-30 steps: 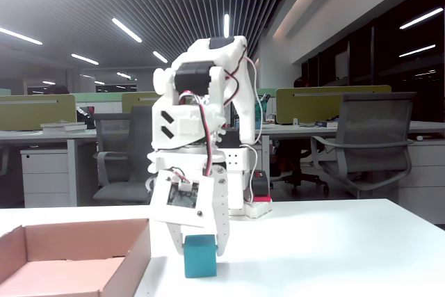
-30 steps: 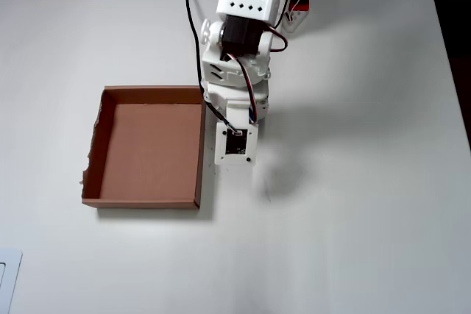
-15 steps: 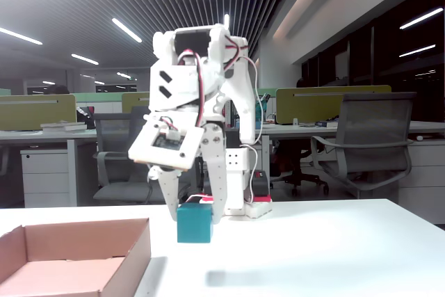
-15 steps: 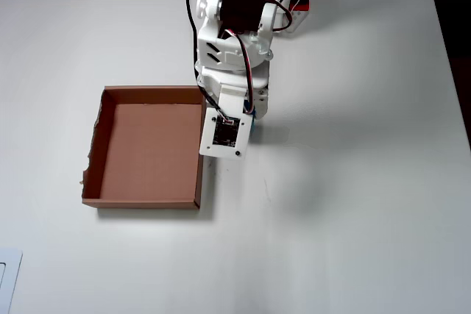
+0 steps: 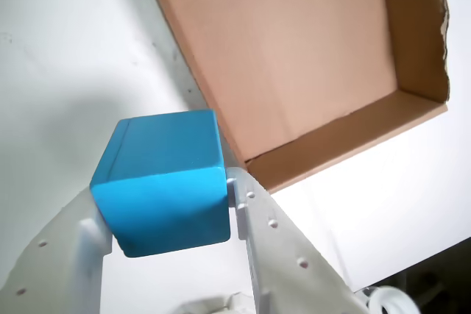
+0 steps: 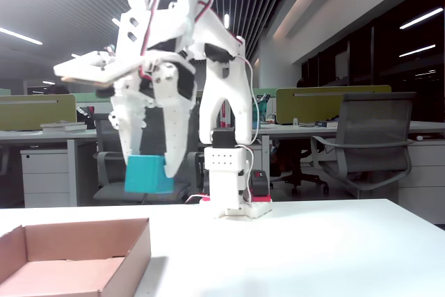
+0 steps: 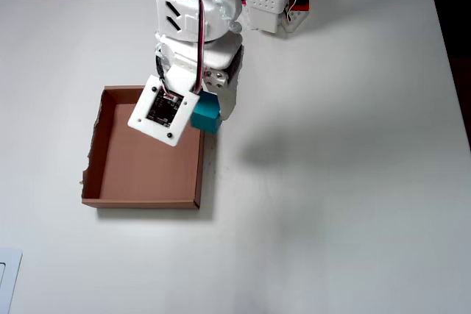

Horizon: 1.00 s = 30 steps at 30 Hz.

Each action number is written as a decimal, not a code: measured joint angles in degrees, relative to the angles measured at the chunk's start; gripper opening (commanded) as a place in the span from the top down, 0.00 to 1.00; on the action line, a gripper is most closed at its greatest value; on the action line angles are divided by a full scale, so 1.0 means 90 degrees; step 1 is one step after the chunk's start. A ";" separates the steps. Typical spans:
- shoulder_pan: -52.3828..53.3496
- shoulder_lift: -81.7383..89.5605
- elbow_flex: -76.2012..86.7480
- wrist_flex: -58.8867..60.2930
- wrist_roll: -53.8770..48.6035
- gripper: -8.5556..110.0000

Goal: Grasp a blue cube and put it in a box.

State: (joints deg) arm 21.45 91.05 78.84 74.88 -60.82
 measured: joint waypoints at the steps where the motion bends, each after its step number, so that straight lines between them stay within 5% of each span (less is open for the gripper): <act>1: 0.0137 -0.0107 -0.0166 0.0029 0.0039 0.81; 13: 0.1328 -0.1465 -0.1924 0.0508 0.0254 0.81; 30: 0.1836 -0.3447 -0.2119 -0.0264 0.0254 0.81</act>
State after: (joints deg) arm 37.97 60.03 59.77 72.51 -58.54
